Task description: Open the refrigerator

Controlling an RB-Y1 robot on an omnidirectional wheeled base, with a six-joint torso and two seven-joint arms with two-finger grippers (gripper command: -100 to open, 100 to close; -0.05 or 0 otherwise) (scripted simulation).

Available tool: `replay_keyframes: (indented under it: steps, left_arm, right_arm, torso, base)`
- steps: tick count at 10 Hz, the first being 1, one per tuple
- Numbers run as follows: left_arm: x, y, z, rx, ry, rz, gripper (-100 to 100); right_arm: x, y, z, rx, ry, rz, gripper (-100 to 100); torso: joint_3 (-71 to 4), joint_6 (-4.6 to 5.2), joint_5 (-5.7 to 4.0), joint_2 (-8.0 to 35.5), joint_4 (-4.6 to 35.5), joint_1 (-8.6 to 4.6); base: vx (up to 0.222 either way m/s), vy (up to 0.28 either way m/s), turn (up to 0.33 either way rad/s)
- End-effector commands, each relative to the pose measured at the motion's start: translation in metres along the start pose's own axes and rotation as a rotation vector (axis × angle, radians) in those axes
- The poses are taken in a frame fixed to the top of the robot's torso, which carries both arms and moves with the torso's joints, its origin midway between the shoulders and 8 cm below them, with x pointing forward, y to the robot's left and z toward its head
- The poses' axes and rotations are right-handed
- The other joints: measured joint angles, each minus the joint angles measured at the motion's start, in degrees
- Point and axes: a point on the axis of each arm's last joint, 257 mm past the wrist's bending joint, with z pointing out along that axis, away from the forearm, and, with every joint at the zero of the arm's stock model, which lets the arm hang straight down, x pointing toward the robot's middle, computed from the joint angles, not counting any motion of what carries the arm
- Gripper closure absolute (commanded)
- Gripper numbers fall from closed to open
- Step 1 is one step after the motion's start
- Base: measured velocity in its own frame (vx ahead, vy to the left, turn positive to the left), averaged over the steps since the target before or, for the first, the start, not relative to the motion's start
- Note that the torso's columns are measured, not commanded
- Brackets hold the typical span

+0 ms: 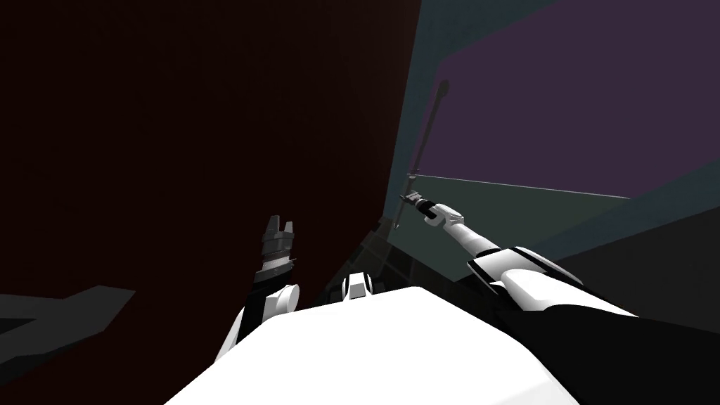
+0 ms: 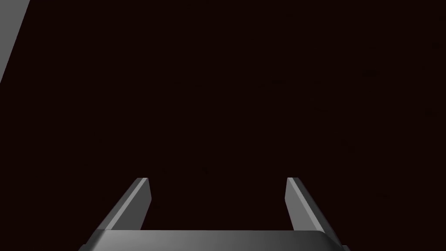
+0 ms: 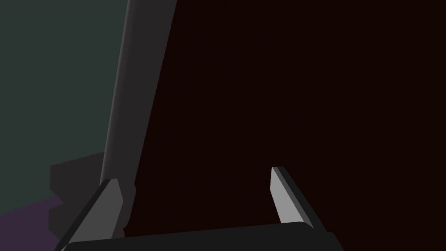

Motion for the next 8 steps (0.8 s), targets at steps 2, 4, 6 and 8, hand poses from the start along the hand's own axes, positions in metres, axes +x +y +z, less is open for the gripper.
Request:
replay_keyframes:
  steps: [2, 4, 6, 8]
  left_arm:
    - [0.000, 0.000, 0.000, 0.000, 0.000, 0.000, 0]
    - [0.000, 0.000, 0.000, 0.000, 0.000, 0.000, 0]
    - [0.000, 0.000, 0.000, 0.000, 0.000, 0.000, 0]
    - [0.001, 0.001, 0.000, -0.002, 0.002, -0.002, 0]
  right_arm:
    - [-0.014, -0.066, 0.003, 0.108, 0.043, -0.146, -100]
    - [-0.019, -0.093, 0.001, 0.152, 0.060, -0.197, -100]
    - [-0.017, -0.095, 0.000, 0.155, 0.065, -0.196, -100]
    - [-0.031, -0.145, -0.007, 0.235, 0.094, -0.285, -100]
  torso:
    - [0.01, 0.02, -0.04, 0.01, 0.00, -0.10]
    - [0.05, 0.04, -0.06, 0.07, 0.01, -0.15]
    - [0.07, 0.02, -0.08, 0.10, 0.01, -0.22]
    - [0.01, -0.06, -0.04, 0.04, 0.04, -0.01]
  base:
    - [0.038, 0.090, 0.076]
    - [0.027, 0.067, 0.047]
    - [0.006, 0.031, 0.007]
    - [0.012, 0.049, 0.055]
